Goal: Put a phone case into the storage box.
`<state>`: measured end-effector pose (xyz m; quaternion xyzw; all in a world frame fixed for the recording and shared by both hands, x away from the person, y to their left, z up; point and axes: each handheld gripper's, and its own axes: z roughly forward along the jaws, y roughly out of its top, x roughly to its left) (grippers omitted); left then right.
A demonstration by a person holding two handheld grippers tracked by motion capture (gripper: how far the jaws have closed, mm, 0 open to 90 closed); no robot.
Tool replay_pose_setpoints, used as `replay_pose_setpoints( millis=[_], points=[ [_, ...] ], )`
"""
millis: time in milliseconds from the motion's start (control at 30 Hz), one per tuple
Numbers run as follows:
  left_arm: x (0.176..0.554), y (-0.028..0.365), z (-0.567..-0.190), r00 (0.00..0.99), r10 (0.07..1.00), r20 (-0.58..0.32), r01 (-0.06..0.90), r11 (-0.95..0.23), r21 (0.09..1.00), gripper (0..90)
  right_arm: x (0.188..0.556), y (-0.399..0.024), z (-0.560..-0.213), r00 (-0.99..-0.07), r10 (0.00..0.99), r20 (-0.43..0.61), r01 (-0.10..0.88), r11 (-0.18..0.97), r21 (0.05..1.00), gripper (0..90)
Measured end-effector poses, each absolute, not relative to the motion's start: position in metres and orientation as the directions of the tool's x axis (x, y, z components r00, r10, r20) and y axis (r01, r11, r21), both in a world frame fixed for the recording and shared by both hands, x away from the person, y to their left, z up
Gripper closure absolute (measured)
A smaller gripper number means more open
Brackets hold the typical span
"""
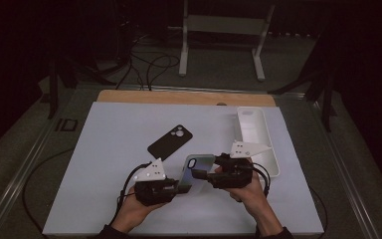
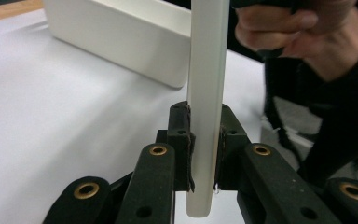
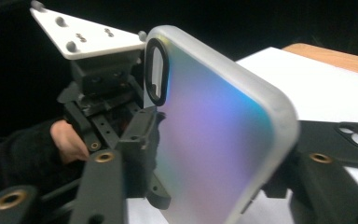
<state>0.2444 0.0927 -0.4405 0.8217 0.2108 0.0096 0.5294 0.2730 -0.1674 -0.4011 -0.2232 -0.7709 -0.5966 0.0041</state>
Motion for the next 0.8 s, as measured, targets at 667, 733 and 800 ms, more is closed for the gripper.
replay_pose_setpoints(
  millis=[667, 733, 800],
  points=[
    [0.2469, 0.0926, -0.4424, 0.867, 0.474, -0.156, 0.354, -0.363, 0.862, 80.6, 0.2719, -0.1650, -0.4009, -0.831, 0.519, 0.199, 0.360, 0.230, 0.904, 15.7],
    [0.2467, 0.0917, -0.4429, 0.859, 0.493, -0.142, 0.353, -0.367, 0.861, 80.5, 0.2712, -0.1641, -0.4010, -0.822, 0.535, 0.194, 0.364, 0.233, 0.902, 15.4],
    [0.2466, 0.0914, -0.4435, 0.852, 0.506, -0.132, 0.351, -0.366, 0.862, 80.5, 0.2708, -0.1631, -0.4014, -0.818, 0.544, 0.190, 0.365, 0.235, 0.901, 14.9]
  ],
)
